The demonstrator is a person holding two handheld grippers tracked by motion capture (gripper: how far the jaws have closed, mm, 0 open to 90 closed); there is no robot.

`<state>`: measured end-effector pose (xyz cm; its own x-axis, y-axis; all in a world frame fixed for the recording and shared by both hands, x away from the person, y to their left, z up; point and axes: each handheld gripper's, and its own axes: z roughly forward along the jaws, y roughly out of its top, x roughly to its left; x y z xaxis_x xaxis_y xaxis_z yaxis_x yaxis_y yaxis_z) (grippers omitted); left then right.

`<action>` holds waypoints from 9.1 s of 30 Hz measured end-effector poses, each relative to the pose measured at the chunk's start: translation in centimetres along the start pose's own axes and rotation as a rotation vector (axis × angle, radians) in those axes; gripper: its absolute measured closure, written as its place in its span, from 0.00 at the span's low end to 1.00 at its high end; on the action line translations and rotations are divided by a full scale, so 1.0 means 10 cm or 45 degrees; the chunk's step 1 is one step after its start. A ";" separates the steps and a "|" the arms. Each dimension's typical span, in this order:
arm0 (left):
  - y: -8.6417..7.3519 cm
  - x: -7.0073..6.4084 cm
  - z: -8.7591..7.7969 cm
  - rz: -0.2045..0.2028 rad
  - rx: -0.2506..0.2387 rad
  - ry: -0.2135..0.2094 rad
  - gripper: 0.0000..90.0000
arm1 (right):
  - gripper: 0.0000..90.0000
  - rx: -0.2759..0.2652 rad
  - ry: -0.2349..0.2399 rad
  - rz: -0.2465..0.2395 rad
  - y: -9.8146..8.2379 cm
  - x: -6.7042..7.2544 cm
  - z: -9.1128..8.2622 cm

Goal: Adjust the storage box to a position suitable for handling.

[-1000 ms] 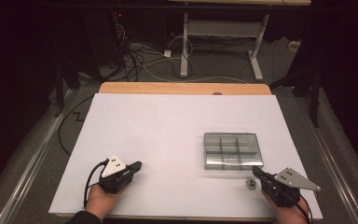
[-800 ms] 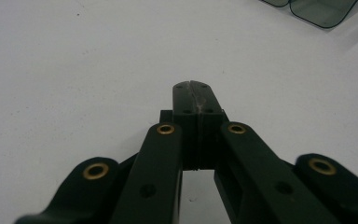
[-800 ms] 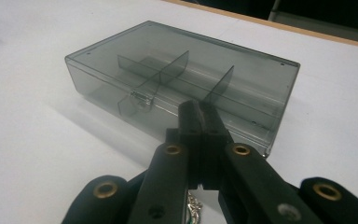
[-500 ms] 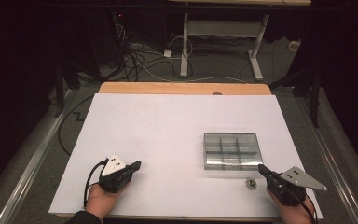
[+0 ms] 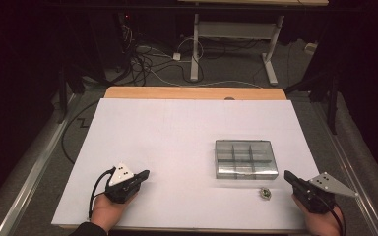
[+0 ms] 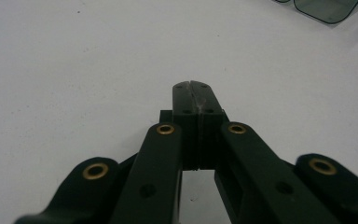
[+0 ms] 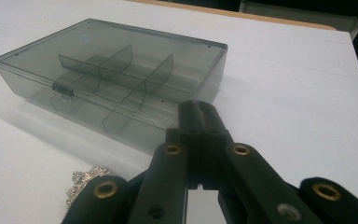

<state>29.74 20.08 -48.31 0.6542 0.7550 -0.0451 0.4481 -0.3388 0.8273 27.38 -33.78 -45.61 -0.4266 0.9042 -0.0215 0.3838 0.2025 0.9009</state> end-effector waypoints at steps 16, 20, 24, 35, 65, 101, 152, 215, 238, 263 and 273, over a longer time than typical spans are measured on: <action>0.00 0.06 0.00 -0.052 -0.002 -0.062 0.97 | 1.00 0.052 -0.010 0.036 0.18 -0.07 0.34; 0.00 0.06 0.00 -0.040 0.001 -0.065 0.97 | 1.00 0.047 -0.015 0.058 0.26 -0.11 0.43; 0.01 0.04 0.01 -0.041 0.014 -0.034 0.97 | 1.00 0.049 -0.034 0.061 0.34 -0.13 0.54; 0.01 0.04 0.02 -0.069 0.026 0.010 0.97 | 1.00 0.100 -0.092 0.087 0.39 -0.31 0.84; 0.01 0.06 0.01 -0.080 0.011 -0.035 0.97 | 1.00 0.174 -0.048 0.123 0.30 -0.30 0.96; 0.01 0.04 0.01 -0.060 0.018 -0.044 0.97 | 1.00 0.212 0.089 -0.016 0.50 0.23 1.18; 0.01 0.04 0.00 -0.044 0.032 -0.051 0.97 | 1.00 0.271 0.157 -0.066 0.81 0.54 1.51; 0.02 -0.31 0.07 0.054 0.185 -0.198 0.97 | 1.00 0.089 0.473 -0.159 0.36 1.30 0.37; 0.02 -0.33 0.08 0.051 0.178 -0.196 0.97 | 1.00 0.059 0.616 -0.161 0.47 1.65 0.55; 0.02 -0.29 0.07 0.036 0.159 -0.236 0.97 | 1.00 0.101 0.876 -0.250 0.40 2.23 0.62; 0.03 -0.28 0.06 0.038 0.146 -0.242 0.97 | 1.00 0.241 0.899 -0.251 0.15 2.33 0.71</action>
<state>28.41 17.52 -48.26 0.7661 0.6283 -0.1354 0.4864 -0.4291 0.7611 23.86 -9.75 -47.81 -0.9007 0.4015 0.1660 0.3531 0.4539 0.8181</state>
